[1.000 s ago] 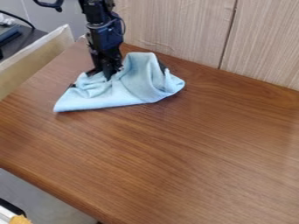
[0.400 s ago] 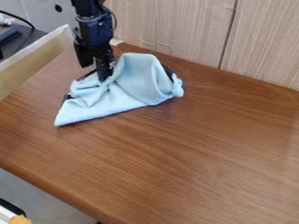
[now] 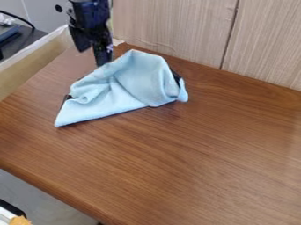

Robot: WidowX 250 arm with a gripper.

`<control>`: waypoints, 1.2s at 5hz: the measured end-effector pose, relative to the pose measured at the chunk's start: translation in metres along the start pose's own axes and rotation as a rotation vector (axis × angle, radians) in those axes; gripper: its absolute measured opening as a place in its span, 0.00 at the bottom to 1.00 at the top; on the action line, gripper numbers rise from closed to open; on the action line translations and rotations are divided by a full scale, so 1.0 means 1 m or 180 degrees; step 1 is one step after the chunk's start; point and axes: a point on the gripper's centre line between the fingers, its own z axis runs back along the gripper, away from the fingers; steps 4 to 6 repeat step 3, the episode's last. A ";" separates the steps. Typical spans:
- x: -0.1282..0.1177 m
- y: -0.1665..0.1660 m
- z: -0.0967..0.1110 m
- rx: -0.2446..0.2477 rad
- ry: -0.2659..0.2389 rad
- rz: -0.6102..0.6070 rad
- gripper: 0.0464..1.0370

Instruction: Folds from the bottom right to the top left

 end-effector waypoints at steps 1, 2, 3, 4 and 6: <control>-0.003 0.008 0.027 0.0114 -0.0189 0.0071 0.96; -0.010 0.009 0.042 0.0174 -0.0250 0.0060 0.96; -0.011 0.009 0.041 0.0164 -0.0239 0.0060 0.96; -0.011 0.009 0.041 0.0164 -0.0239 0.0060 0.96; -0.011 0.009 0.041 0.0164 -0.0239 0.0060 0.96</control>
